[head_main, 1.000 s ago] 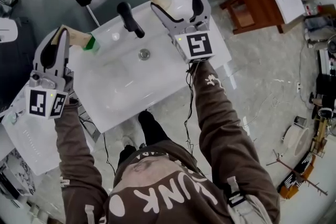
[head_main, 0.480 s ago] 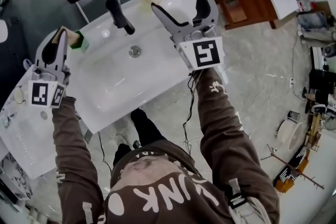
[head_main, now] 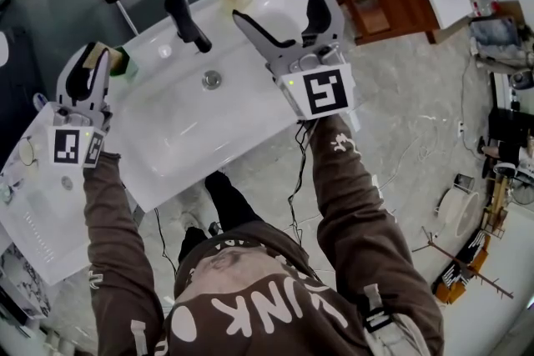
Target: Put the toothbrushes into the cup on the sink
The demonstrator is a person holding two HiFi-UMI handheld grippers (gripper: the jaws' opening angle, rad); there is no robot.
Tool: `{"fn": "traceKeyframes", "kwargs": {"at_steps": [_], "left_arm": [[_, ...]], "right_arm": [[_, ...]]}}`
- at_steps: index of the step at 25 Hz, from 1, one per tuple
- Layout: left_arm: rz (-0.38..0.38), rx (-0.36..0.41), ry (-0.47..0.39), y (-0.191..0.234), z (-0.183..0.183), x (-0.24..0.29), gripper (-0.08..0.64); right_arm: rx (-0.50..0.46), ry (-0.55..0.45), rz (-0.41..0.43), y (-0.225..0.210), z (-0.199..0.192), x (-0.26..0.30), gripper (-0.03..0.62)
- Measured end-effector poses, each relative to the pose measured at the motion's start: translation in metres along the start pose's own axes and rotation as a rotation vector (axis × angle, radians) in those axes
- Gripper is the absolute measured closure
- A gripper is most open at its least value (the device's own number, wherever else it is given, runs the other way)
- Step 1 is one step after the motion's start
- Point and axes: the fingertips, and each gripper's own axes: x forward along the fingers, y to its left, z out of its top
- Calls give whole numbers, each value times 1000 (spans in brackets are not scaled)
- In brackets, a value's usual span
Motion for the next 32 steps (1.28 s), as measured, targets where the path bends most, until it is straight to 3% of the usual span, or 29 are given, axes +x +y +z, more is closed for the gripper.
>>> {"fn": "traceKeyframes", "kwargs": {"at_steps": [4, 9, 19, 32], "left_arm": [[-1, -4, -39, -1, 13, -2, 332], [-14, 36, -71, -9, 42, -5, 262], [0, 79, -125, -19, 111, -24, 249], [-44, 92, -143, -50, 175, -64, 249]], "right_arm": [[2, -8, 1, 3, 3, -1, 101], [5, -19, 4, 9, 10, -7, 95], [15, -42, 35, 34, 45, -28, 60], [-21, -9, 108, 85, 91, -66, 31]]}}
